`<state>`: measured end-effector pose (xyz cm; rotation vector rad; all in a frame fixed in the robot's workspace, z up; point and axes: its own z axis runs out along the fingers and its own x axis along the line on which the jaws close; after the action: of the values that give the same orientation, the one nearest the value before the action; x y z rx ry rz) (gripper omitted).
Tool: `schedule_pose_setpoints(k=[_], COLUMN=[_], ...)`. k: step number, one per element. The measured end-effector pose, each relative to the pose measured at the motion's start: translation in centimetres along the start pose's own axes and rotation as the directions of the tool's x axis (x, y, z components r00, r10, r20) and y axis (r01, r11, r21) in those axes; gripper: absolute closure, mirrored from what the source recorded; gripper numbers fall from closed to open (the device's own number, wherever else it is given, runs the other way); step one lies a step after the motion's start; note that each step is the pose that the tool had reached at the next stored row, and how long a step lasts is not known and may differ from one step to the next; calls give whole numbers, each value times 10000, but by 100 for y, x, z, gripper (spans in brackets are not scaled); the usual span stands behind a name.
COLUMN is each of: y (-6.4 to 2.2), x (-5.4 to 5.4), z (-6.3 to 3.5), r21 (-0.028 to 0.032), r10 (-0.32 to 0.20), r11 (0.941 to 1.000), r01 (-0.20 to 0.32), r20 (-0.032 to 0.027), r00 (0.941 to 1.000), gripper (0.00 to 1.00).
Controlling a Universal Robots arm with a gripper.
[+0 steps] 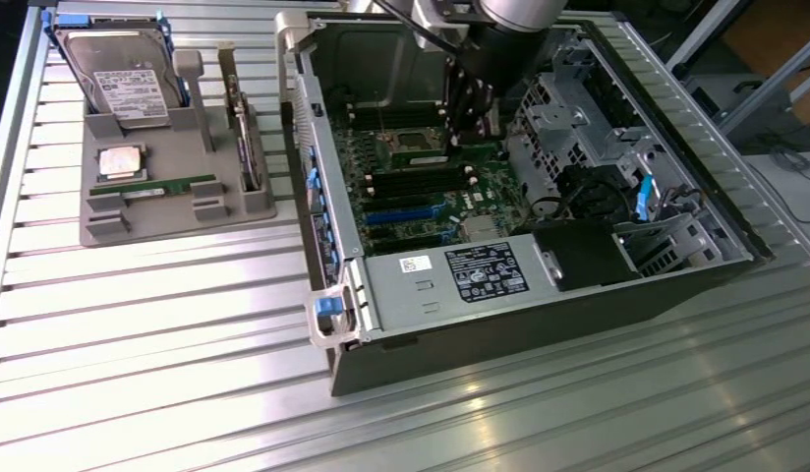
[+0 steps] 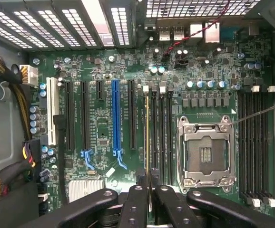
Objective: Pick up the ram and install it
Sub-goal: 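Insert the ram into the slot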
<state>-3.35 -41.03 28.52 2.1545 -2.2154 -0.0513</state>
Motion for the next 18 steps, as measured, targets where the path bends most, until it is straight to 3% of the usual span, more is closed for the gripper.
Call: schedule_pose_setpoints(k=[18], y=[25], x=[-2], z=[275], r21=[1], r10=[-50], r11=[10000], r01=[50], r20=[1], r00=[10000], gripper=[87])
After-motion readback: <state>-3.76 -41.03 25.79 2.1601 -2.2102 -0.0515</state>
